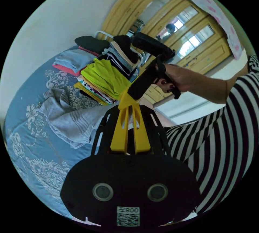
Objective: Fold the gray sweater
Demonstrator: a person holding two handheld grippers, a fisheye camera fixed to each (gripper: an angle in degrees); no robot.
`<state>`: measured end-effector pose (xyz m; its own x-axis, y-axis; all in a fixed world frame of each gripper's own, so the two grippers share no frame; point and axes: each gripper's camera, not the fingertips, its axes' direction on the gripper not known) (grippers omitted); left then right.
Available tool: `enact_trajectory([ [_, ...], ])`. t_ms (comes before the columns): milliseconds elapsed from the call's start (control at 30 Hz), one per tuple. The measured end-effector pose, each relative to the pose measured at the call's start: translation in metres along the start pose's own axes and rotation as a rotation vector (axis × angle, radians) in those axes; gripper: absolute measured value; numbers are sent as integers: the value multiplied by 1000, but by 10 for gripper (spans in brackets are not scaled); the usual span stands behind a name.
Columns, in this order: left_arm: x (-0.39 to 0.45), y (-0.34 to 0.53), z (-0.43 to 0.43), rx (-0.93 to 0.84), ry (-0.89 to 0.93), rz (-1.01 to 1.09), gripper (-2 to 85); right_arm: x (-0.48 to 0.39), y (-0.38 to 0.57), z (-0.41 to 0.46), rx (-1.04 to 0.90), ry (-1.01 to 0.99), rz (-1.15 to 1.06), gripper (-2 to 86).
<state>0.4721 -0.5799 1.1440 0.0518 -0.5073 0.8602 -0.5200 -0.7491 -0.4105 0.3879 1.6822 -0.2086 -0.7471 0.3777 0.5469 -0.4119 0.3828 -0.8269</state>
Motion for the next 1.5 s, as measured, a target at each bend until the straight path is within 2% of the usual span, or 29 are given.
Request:
enact_trajectory([
  [133, -15, 4, 19, -24, -9, 84, 27, 17, 20, 14, 18, -135, 68, 127],
  [200, -26, 6, 27, -26, 6, 91, 26, 33, 36, 20, 58, -268, 122, 95],
  [300, -49, 12, 37, -2, 69, 64, 24, 45, 58, 17, 133, -338, 153, 54],
  [400, -75, 22, 46, 24, 136, 27, 23, 44, 74, 7, 175, -267, 152, 34],
  [567, -128, 54, 36, 127, 93, -88, 36, 28, 85, -21, 199, -170, 81, 25],
  [733, -219, 100, 49, 47, -74, -244, 88, -9, 100, -61, 256, -145, -55, 22],
  [800, -250, 111, 63, 3, -72, -280, 101, -25, 108, -79, 278, -120, -101, 22],
  [867, -286, 126, 76, 41, 54, -380, 113, -35, 113, -88, 282, -98, -125, 22],
  [933, -340, 153, 100, 148, 315, -575, 123, -42, 117, -94, 279, -77, -139, 22],
  [1000, -377, 179, 120, 217, 445, -749, 128, -47, 124, -101, 292, -68, -135, 21],
  [1033, -398, 197, 136, 231, 505, -862, 128, -48, 126, -102, 292, -69, -133, 21],
  [1133, -428, 238, 169, 201, 577, -1033, 123, -50, 134, -108, 304, -64, -108, 21],
  [1267, -442, 276, 196, 130, 636, -1089, 79, -58, 146, -118, 329, -60, -87, 21],
  [1333, -449, 302, 201, 217, 698, -1103, 39, -63, 151, -122, 334, -58, -87, 21],
  [1500, -457, 355, 167, 405, 697, -1050, 21, -88, 167, -148, 374, -5, -117, 21],
])
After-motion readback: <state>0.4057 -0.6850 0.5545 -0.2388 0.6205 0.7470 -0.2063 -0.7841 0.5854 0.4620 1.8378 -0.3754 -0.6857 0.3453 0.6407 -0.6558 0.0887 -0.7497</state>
